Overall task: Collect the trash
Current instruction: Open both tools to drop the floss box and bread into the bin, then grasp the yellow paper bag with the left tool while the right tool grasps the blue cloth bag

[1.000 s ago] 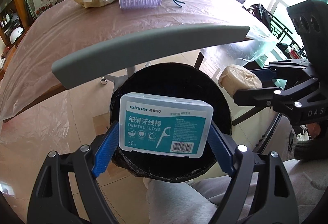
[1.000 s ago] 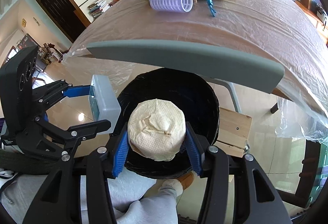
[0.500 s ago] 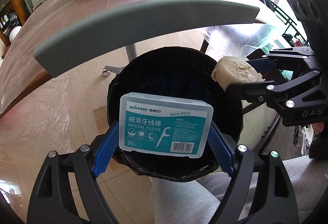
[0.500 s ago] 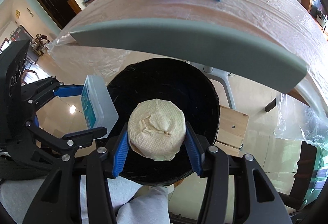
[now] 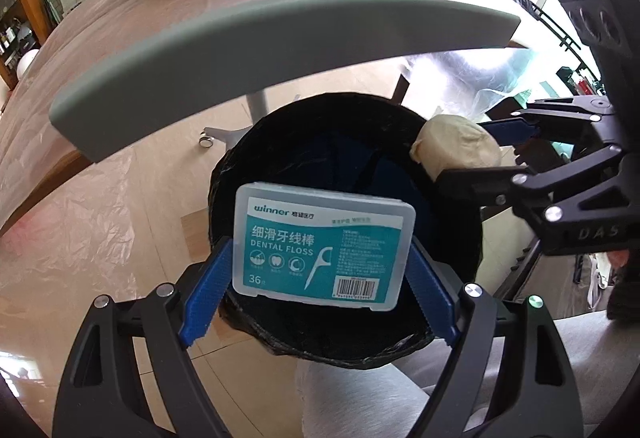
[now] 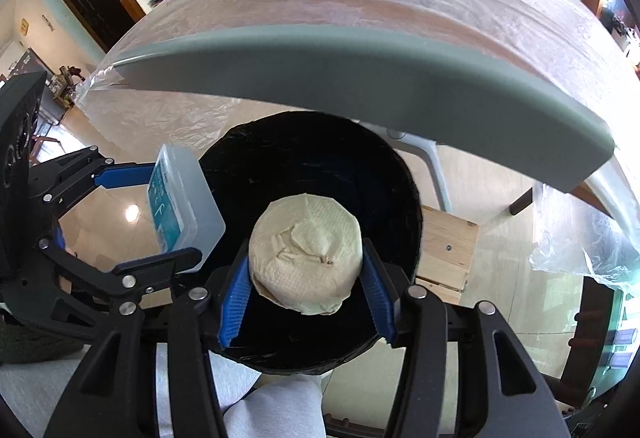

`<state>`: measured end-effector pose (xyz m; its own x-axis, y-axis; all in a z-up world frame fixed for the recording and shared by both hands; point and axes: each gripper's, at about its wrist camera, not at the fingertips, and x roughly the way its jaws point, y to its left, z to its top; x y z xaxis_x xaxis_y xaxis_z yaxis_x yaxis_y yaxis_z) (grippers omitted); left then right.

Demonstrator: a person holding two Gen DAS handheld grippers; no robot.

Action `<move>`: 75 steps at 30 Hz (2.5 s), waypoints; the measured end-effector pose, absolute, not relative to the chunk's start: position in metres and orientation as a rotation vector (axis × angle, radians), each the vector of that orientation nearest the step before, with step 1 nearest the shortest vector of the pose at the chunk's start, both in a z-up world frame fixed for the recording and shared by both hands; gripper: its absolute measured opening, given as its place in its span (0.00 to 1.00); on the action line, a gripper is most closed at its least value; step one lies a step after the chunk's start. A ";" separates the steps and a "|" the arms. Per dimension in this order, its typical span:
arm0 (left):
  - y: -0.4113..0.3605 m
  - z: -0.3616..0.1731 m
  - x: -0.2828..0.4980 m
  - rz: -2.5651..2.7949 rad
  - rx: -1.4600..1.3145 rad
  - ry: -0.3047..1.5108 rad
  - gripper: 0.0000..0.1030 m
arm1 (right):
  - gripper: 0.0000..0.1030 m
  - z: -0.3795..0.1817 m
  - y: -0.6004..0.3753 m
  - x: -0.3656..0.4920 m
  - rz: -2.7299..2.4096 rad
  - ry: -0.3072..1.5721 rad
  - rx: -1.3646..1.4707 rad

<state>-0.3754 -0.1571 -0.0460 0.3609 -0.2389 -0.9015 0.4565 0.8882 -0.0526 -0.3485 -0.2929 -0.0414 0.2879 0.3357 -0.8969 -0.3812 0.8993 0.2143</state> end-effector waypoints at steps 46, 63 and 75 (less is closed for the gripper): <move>-0.079 0.070 -0.163 -0.282 -0.014 0.920 0.96 | 0.91 0.019 -0.351 -0.132 0.390 1.028 0.655; -0.068 0.038 -0.071 -0.345 -0.198 1.021 0.96 | 0.96 0.007 -0.326 -0.085 0.447 0.997 0.690; -0.066 0.025 -0.062 -0.427 -0.245 1.033 0.82 | 0.42 0.000 -0.313 -0.079 0.510 0.981 0.676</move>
